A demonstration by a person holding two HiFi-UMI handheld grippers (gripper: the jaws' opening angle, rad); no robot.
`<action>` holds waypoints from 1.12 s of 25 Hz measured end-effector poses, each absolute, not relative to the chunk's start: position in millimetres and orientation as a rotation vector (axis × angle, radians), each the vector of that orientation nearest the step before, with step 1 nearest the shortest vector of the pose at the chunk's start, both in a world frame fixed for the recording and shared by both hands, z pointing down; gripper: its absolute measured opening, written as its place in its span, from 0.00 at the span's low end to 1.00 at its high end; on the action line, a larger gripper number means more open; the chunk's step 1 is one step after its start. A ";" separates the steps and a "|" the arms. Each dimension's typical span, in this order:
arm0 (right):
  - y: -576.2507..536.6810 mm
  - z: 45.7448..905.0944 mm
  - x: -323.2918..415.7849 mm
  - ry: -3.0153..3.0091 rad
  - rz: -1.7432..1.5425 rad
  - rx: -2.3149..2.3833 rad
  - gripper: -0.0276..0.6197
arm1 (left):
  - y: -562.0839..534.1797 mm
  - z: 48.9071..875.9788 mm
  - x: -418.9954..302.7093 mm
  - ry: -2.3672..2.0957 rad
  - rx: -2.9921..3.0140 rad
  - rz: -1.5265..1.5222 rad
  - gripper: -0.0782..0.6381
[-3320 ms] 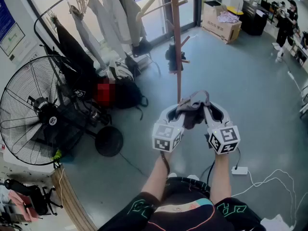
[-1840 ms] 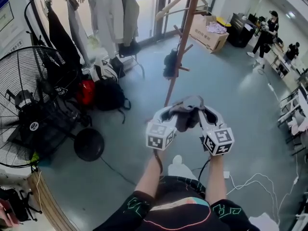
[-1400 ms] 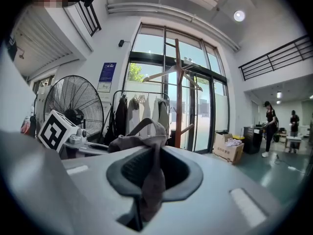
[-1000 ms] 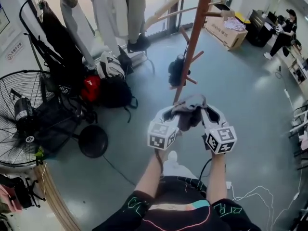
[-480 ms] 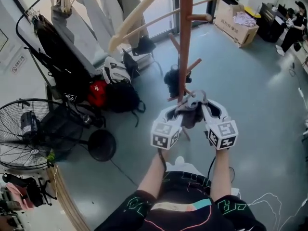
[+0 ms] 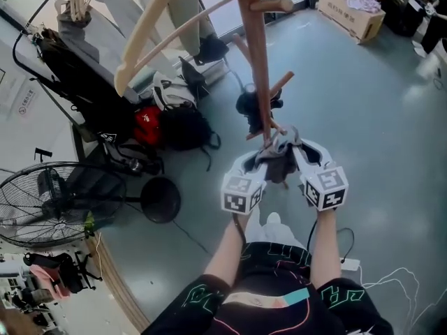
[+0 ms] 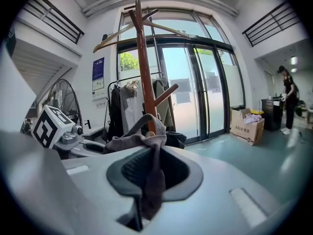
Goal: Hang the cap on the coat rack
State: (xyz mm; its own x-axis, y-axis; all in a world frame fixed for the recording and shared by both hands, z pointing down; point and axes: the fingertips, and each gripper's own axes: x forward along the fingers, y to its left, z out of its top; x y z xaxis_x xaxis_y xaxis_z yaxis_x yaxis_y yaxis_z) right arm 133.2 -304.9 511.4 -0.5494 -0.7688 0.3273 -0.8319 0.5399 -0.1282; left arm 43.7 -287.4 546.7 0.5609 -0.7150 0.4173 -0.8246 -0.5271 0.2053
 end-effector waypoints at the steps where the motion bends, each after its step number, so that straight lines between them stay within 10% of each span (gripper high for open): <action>1: -306.0 515.7 132.3 -2.546 0.406 1.344 0.13 | -288.2 550.5 43.4 -1.252 2.414 0.404 0.21; 28: -354.5 593.8 81.6 -2.459 0.588 1.329 0.13 | -327.2 628.8 24.2 -1.108 2.290 0.453 0.23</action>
